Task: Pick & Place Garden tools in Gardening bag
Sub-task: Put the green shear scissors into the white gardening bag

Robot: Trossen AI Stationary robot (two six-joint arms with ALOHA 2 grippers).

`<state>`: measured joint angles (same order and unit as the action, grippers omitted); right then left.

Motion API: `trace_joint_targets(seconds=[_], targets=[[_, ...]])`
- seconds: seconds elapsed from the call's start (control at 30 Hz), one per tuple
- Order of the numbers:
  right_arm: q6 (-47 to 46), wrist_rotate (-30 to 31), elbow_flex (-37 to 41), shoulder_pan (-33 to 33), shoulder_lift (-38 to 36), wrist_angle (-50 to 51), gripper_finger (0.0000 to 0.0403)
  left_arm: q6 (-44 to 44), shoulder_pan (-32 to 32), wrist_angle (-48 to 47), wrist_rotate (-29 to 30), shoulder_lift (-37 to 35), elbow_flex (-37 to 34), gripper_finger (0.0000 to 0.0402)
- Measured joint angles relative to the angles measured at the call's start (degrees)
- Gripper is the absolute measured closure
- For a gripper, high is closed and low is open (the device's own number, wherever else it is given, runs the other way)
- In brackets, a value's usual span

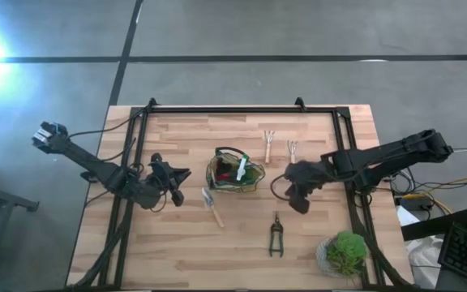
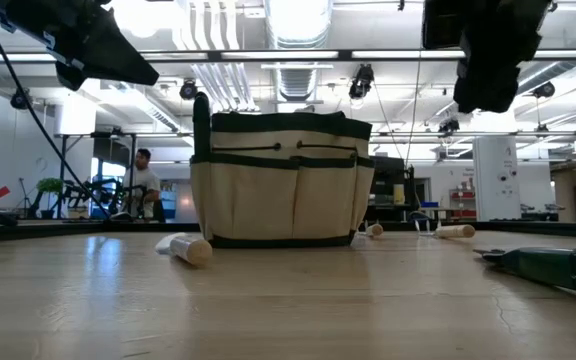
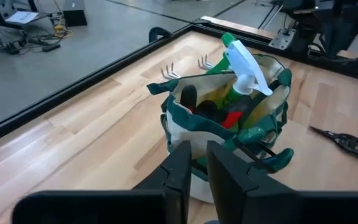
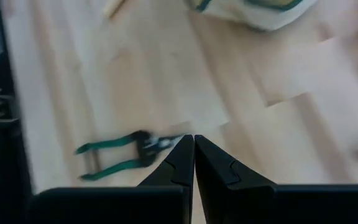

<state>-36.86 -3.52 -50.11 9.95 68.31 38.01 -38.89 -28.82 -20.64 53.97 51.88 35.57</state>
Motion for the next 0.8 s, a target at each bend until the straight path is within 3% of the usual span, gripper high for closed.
trace_joint_targets(seconds=[0.37, 0.67, 0.8], targets=[[1.32, -2.95, 0.27, 2.73, 0.02, -9.57, 0.0383, -0.02, 0.00, 0.04, -0.04, 0.00, -0.02, 0.0330], [19.93, -1.93, 0.84, 2.80, 0.04, -23.34, 0.0360, 0.87, 0.00, 0.06, -0.04, 0.00, -0.02, 0.0330], [24.18, 4.30, 0.59, 2.80, 0.00, -26.33, 0.0360, 2.22, 0.00, 0.07, -0.04, 0.00, -0.02, 0.0330]])
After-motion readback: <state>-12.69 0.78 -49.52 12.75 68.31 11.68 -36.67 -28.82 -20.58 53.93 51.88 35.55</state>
